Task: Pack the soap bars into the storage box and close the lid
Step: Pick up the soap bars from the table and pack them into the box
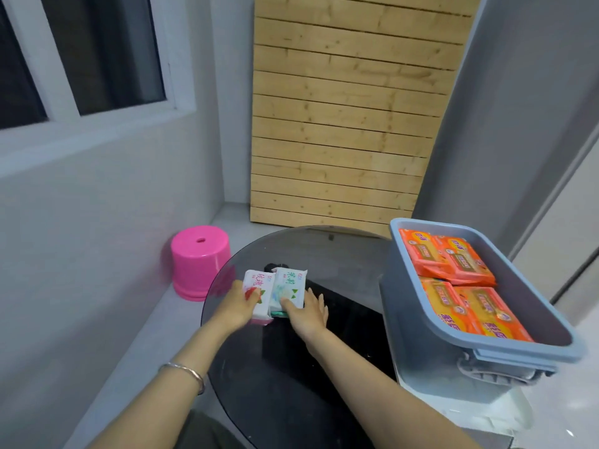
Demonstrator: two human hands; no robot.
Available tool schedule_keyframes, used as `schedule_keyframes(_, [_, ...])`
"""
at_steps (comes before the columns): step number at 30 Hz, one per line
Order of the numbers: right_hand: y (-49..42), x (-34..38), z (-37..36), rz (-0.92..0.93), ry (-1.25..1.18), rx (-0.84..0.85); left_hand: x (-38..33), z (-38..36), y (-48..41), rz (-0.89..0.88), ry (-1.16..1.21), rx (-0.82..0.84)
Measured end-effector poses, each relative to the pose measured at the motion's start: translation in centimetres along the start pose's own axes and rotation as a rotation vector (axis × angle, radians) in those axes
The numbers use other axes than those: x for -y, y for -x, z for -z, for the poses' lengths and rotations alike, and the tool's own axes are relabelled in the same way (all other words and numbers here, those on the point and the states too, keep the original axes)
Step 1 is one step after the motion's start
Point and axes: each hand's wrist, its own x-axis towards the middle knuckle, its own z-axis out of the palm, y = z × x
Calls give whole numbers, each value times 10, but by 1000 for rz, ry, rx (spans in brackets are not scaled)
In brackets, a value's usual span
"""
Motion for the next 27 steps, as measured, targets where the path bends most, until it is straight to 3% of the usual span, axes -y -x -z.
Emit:
schedule_keyframes(5, [4,-7,5,-10,-568,-105,-6,-10,11,-63,76,-122])
schedule_keyframes(9, [14,-7,24,-26,-844,-124,-25,-12,22,-68,369,-153])
schedule_keyframes(19, [50,45,138,258,-886,-28,-143,35,33,-298,671,-107])
schedule_keyframes(23, [62,37,212,282,-765,-1,-193,23,43,-341,703,-8])
schedule_keyframes(27, [62,3,281,204,-653,29,-221,-15,55,-333,583,112])
